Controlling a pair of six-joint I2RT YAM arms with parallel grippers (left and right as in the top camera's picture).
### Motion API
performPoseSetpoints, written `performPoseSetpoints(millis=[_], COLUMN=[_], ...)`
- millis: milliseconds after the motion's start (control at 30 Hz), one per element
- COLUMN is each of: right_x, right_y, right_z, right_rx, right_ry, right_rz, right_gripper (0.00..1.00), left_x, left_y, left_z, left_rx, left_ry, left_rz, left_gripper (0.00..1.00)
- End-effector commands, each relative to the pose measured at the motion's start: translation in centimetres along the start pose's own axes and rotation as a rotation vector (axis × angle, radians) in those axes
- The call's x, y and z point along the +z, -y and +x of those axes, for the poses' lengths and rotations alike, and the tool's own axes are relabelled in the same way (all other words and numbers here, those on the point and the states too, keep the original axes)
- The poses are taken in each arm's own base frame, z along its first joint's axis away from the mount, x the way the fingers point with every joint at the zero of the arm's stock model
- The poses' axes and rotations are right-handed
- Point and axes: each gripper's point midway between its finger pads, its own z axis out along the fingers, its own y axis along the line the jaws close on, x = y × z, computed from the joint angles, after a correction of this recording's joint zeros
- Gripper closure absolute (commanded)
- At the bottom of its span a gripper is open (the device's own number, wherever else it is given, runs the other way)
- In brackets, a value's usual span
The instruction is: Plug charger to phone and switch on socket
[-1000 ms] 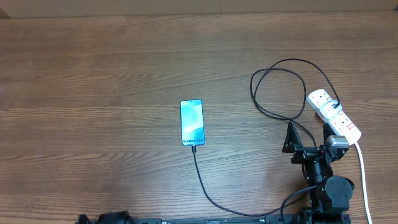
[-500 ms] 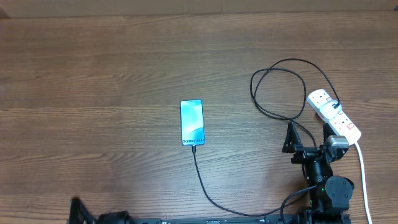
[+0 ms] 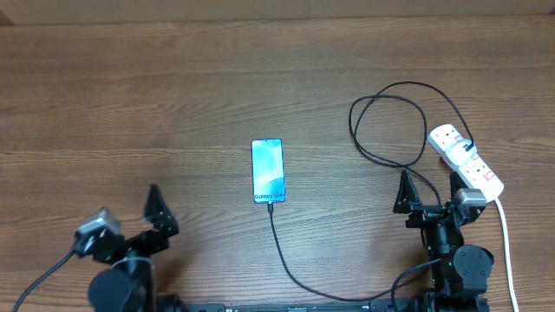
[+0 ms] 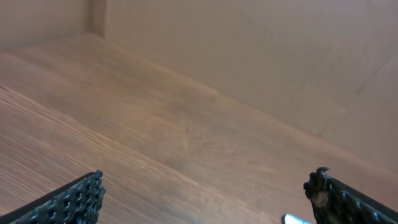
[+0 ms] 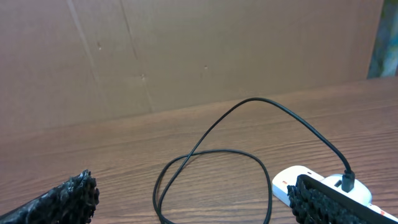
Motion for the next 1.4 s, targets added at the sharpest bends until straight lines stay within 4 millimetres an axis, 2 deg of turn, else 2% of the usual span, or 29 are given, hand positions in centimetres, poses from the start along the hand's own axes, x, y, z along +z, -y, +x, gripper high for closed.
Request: performPoseSetpoints(millis=[0, 100, 333, 567, 700, 767, 867, 1033, 1367], right_x=[0.0, 0.0, 0.0, 0.0, 0.0, 0.0, 0.0, 0.0, 0.0], right_y=[-0.1, -0.1, -0.1, -0.1, -0.1, -0.1, -0.1, -0.1, -0.1], right_z=[0.3, 0.3, 0.3, 0.3, 0.3, 0.3, 0.3, 0.3, 0.3], right_rx=[-0.018, -0.018, -0.018, -0.018, -0.018, -0.018, -0.018, -0.018, -0.018], right_ry=[-0.002, -0.002, -0.002, -0.002, -0.002, -0.002, -0.002, -0.002, -0.002], right_rz=[-0.006, -0.006, -0.006, -0.006, -0.006, -0.006, -0.006, -0.006, -0.006], right_gripper=[0.00, 0.00, 0.00, 0.00, 0.00, 0.00, 0.00, 0.00, 0.00], left_x=[1.5, 2.4, 4.2, 4.2, 4.3, 4.4, 4.3, 4.1, 4.0], left_y=[0.6, 0.2, -0.4, 0.0, 1.2, 2.2, 2.5, 3.3, 3.6], left_z=[2.8, 4.1, 6.0, 5.4, 4.7, 5.2, 6.3, 6.7, 6.8], left_rx=[0.036, 0.037, 0.042, 0.143, 0.202, 0.247, 0.296, 0.372, 0.394], left_ry=[-0.041, -0.050, -0.013, 0.018, 0.079, 0.089, 0.049, 0.051, 0.052], left_rz=[0.067, 0.068, 0.076, 0.092, 0.161, 0.227, 0.249, 0.284, 0.304], left_gripper=[0.01, 0.00, 0.00, 0.00, 0.00, 0.00, 0.00, 0.00, 0.00])
